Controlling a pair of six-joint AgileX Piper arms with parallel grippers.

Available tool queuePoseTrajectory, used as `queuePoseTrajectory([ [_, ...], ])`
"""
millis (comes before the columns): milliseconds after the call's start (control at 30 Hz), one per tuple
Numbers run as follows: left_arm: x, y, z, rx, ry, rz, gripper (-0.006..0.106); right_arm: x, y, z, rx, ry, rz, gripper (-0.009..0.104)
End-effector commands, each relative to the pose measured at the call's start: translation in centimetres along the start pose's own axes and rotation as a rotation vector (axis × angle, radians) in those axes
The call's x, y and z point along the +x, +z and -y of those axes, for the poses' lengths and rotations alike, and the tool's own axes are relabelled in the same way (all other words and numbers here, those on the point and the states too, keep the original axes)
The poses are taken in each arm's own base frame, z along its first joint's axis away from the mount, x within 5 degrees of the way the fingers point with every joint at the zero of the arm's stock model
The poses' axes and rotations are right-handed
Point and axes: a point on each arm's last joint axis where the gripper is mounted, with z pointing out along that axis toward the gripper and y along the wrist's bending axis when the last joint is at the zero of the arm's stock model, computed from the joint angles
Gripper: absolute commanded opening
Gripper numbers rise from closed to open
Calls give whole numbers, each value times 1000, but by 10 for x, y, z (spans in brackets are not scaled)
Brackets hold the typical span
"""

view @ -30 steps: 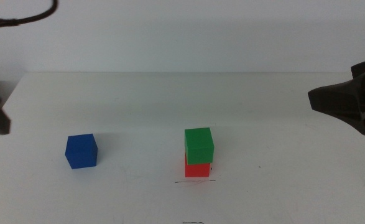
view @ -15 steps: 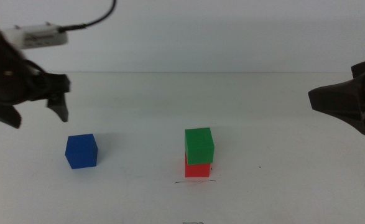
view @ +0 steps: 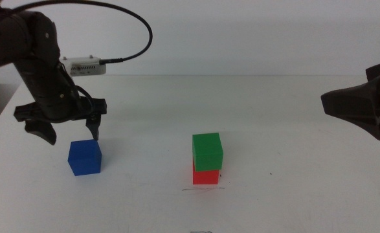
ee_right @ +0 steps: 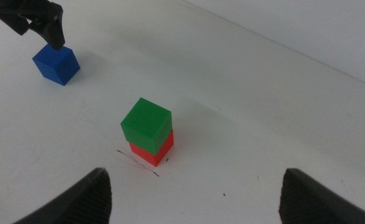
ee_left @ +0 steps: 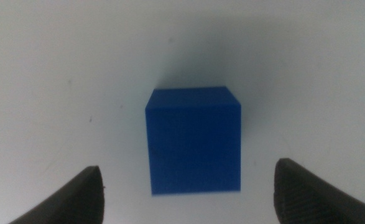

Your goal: Stack red cubes first, then green, then blue cubes in a specific spot.

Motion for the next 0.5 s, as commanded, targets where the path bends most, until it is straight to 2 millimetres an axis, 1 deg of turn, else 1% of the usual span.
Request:
queuePoseTrajectory([
  [0,-5,-19,5,31,-10,81,93,-11,-10,1,18,-9,96,75],
  [467,-11,24,5,7,-24,-18,92,-11,-10,1,18,-9,96,75],
])
